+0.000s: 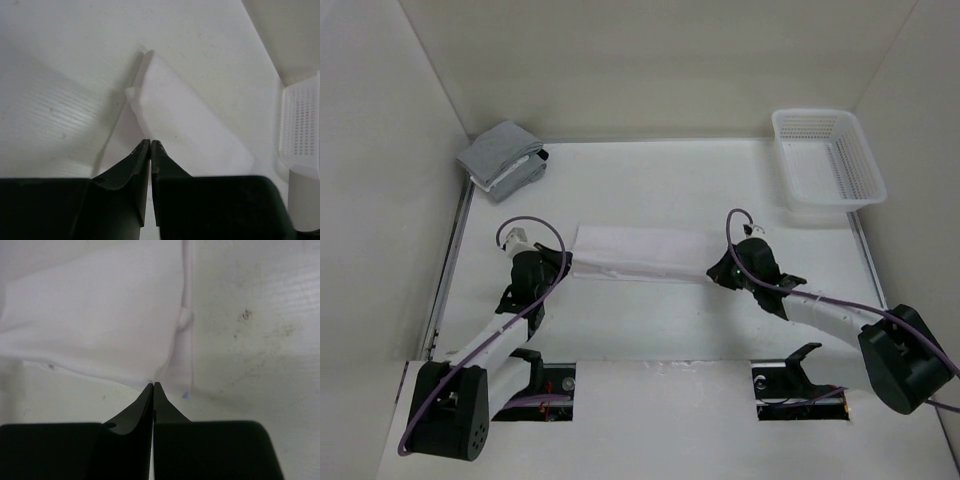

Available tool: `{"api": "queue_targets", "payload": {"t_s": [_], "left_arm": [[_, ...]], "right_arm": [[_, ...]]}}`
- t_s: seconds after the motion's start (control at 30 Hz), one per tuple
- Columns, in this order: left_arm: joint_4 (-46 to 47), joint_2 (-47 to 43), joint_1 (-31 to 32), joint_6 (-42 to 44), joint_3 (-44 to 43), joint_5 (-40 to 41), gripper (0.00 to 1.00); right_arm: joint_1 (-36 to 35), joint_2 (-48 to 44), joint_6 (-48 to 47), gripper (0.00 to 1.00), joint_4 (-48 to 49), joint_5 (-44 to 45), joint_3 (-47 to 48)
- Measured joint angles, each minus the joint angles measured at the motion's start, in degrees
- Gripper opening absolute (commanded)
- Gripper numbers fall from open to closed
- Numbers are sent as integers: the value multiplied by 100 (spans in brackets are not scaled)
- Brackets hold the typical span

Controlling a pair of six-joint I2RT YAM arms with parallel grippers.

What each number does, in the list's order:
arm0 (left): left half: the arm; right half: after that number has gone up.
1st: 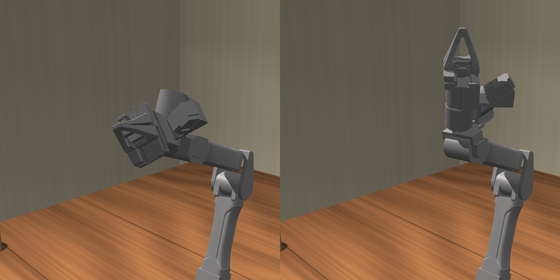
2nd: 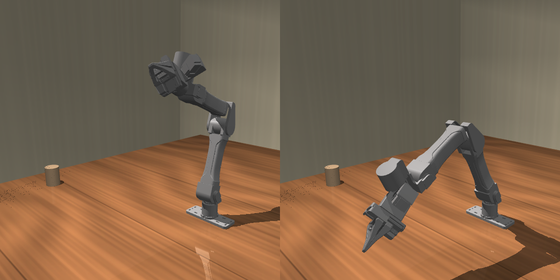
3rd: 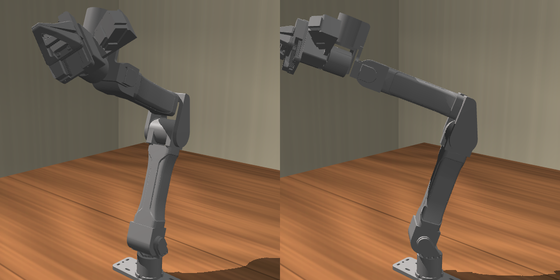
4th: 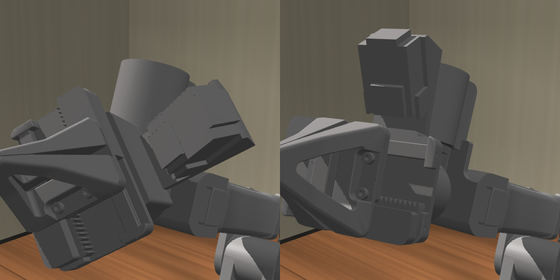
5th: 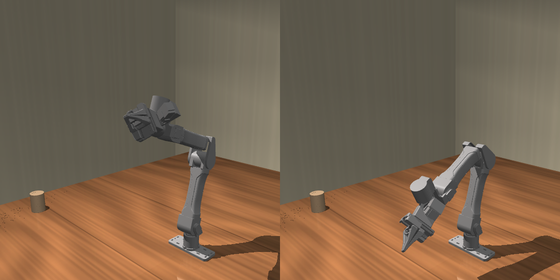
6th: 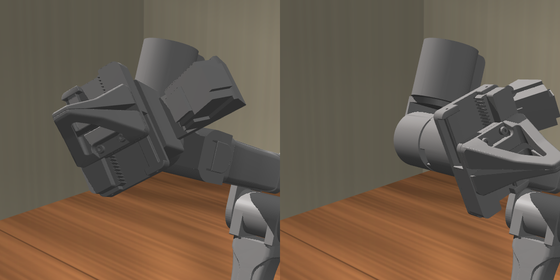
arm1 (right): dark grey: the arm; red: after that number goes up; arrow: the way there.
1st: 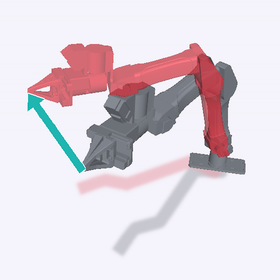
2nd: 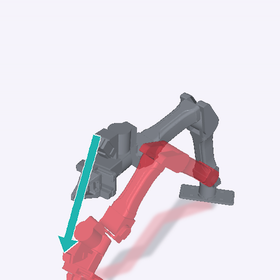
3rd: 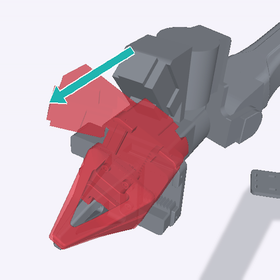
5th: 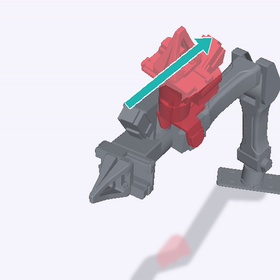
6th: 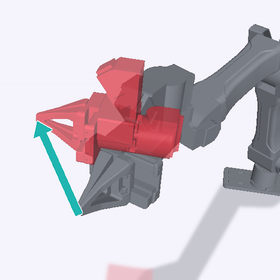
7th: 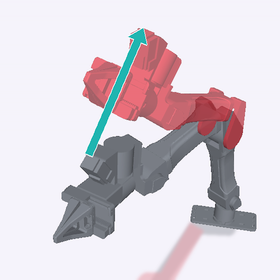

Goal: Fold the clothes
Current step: Fold the tank top

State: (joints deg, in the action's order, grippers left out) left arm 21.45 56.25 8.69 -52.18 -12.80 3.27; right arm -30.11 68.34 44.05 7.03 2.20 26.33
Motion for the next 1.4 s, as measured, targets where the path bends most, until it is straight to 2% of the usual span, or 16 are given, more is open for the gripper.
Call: {"api": "queue_targets", "payload": {"t_s": [0.2, 0.27, 0.33, 0.4, 0.47, 0.6, 0.67, 0.77, 0.93, 1.07, 1.27, 1.4], "left_arm": [[-70, -273, -70, 26, 382, -63, 7], [-70, -273, -116, 37, 439, -79, 9], [-68, -273, -186, 37, 509, -96, 12], [-70, -304, -280, 35, 599, -136, 18], [-138, -455, -372, 28, 695, -197, 25], [-463, -1259, -413, 9, 723, -216, 23], [-562, -1550, -258, 35, 614, -160, 23], [-527, -1349, 354, 90, 179, -57, 23], [129, 131, 1932, 127, -728, 190, 20], [754, 1399, 2774, 44, -1016, 280, 17], [1314, 2699, 3506, -199, -1034, 319, 15], [1432, 2949, 3560, -363, -1003, 297, 15]], "right_arm": [[-212, 70, 393, 3, -33, 323, -455], [-297, 70, 498, 6, -33, 391, -522], [-337, 70, 555, 17, -24, 444, -551], [-339, 68, 592, 34, -17, 483, -553], [-332, 52, 575, 45, -11, 511, -553], [-267, -7, 459, 50, 136, 474, -549], [-129, 68, 415, 50, 278, 396, -540], [162, 518, 415, 45, 673, 212, -494], [455, 1217, 647, 32, 1561, -271, -431], [463, 1547, 931, 22, 1993, -518, -437], [553, 1816, 1276, 16, 2490, -658, -535], [616, 1845, 1335, 16, 2618, -691, -570]]}}
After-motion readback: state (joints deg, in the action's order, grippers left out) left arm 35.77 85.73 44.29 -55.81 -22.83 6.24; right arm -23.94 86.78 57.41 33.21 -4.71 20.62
